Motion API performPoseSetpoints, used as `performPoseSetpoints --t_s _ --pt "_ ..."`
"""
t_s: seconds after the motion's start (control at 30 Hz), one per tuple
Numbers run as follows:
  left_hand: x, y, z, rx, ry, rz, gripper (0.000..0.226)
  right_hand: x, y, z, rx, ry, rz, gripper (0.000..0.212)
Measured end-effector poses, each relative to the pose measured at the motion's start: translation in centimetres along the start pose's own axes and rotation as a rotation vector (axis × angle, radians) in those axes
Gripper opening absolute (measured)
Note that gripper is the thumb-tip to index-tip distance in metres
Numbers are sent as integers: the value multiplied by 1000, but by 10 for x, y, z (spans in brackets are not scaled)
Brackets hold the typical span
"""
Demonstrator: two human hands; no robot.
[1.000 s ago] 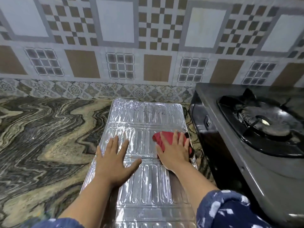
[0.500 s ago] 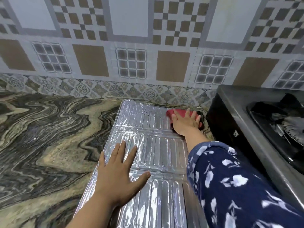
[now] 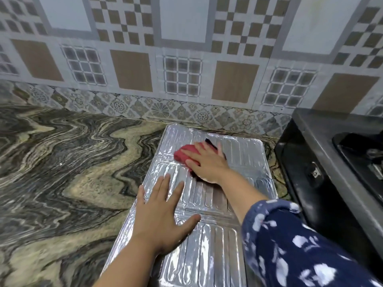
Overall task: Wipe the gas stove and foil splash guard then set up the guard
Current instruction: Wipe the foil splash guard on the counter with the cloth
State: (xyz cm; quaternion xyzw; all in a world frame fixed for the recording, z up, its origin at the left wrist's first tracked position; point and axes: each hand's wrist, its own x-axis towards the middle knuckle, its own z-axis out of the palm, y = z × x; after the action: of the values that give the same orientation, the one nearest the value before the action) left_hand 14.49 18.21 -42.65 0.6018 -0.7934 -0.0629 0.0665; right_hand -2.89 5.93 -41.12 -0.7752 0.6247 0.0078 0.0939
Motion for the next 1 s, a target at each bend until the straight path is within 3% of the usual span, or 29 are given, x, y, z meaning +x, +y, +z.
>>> performPoseSetpoints --t_s 0.17,0.3,0.47,0.63,1.0 --pt "0 1 -2 -22 -2 -5 91 17 8 -5 57 -60 254 52" --pt "0 0 -1 -25 -10 -6 90 58 -20 -7 83 -52 331 53" --pt "4 -2 3 -10 -27 5 94 77 -51 -7 66 -66 142 50" --pt "5 -2 5 1 -8 -14 94 41 -36 -3 55 -25 -30 46" --pt "5 0 3 34 -40 -34 97 -80 -9 9 94 -26 116 46"
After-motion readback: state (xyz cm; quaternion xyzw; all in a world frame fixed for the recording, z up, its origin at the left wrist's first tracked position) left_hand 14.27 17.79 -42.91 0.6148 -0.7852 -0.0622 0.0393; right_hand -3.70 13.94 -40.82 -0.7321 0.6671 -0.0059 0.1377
